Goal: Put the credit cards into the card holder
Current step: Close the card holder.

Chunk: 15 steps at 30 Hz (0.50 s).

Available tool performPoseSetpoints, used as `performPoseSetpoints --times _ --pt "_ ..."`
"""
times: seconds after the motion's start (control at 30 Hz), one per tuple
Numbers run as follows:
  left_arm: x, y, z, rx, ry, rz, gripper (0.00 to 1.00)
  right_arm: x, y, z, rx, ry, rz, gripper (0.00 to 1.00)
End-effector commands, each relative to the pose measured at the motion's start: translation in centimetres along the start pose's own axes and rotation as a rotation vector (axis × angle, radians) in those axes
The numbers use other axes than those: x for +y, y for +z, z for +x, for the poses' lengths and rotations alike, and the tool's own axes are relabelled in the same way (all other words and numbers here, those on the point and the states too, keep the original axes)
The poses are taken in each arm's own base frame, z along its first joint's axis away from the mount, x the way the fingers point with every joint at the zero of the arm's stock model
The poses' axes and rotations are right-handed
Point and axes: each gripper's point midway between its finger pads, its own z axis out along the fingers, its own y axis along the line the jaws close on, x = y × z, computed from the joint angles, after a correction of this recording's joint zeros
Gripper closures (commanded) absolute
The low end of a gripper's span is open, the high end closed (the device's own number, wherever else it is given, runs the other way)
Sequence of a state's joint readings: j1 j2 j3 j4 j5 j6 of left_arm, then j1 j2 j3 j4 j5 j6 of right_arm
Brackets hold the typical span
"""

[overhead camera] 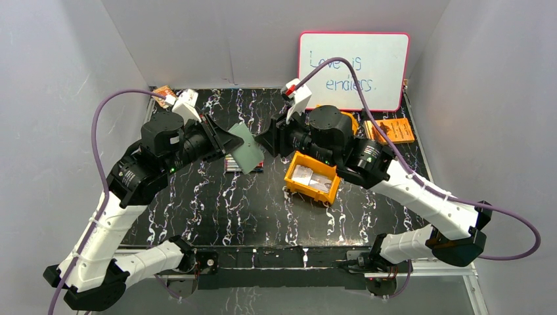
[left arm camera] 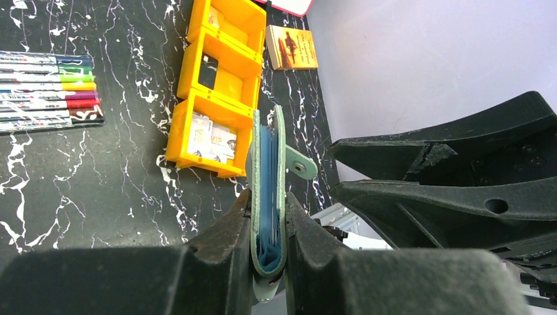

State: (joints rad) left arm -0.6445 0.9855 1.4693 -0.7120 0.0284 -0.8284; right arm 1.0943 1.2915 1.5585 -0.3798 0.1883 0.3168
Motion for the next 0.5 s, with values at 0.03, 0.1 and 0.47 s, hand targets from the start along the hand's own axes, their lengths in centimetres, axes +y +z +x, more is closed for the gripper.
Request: performPoseSetpoints --times 0.03,0.1,0.47 --pt "-1.2 -1.0 -1.1 -0.043 0.016 0.047 1.00 0.7 -0.7 -2.6 -0.060 0.014 -0.016 0.60" --pt "-1.2 -1.0 -1.1 -0.043 0.018 0.051 1.00 0.7 -0.6 -2.4 -0.050 0.016 -0.014 0.63" --pt "-1.4 -1.2 -1.2 -0.050 0.022 0.059 1.00 0.5 0.0 -1.6 -0.011 0.019 0.002 0.70"
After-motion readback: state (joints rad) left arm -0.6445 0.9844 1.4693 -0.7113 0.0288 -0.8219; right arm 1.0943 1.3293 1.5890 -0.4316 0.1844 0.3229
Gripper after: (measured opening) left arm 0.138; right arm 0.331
